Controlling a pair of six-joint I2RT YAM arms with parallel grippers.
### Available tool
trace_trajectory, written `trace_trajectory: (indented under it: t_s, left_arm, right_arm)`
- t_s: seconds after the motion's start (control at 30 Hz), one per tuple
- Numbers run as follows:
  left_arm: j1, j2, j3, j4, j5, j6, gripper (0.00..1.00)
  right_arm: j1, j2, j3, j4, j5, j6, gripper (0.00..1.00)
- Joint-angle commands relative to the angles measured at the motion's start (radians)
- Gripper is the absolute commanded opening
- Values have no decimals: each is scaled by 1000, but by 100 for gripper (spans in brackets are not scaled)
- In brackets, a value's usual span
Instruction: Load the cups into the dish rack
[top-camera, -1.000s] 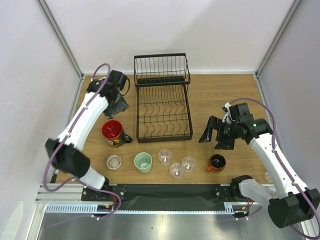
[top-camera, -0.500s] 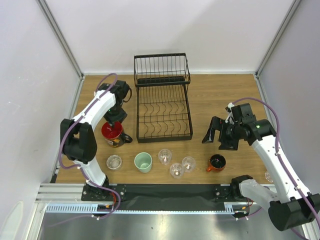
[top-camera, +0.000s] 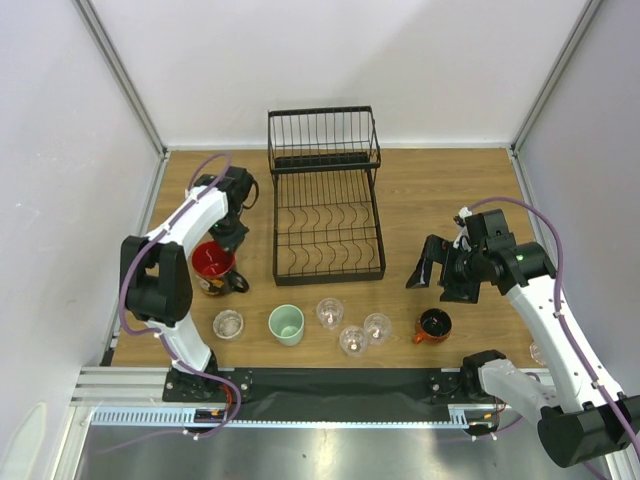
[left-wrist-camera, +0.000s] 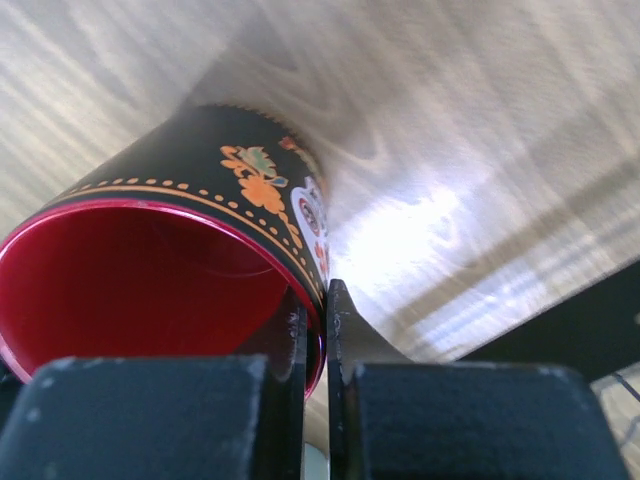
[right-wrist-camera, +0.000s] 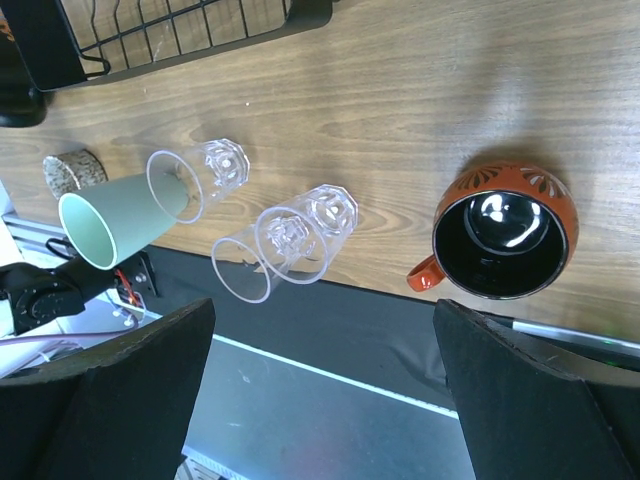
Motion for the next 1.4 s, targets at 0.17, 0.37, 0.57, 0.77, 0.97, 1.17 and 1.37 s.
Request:
trace_trajectory:
  t_s: [0.17, 0.37, 0.57, 0.77, 0.97, 1.17, 1.37]
  left_arm:
    - [-6, -220, 183, -187, -116, 27, 0]
    - [-14, -511, 156, -79, 50, 91, 0]
    - [-14, -961, -277, 448, 543, 77, 0]
    - [-18, -1261, -542, 868, 765, -92, 1]
    - [-21, -1289, -548, 1014, 858, -123, 0]
    - [-31, -1284, -560, 1158, 877, -209, 1]
    - [-41, -1293, -553, 1219, 857, -255, 0]
  right_arm:
    - [10, 20, 23, 84, -148, 49, 100]
    - [88, 42, 26, 255, -269, 157, 100]
    - [283, 66, 28, 548, -314, 347, 100]
    - [535, 121, 73, 892, -262, 410, 100]
    - [704, 229, 156, 928, -201, 392, 100]
    - [727, 246, 130, 1021, -191, 401, 100]
    - [745, 257, 138, 1040, -121, 408, 99]
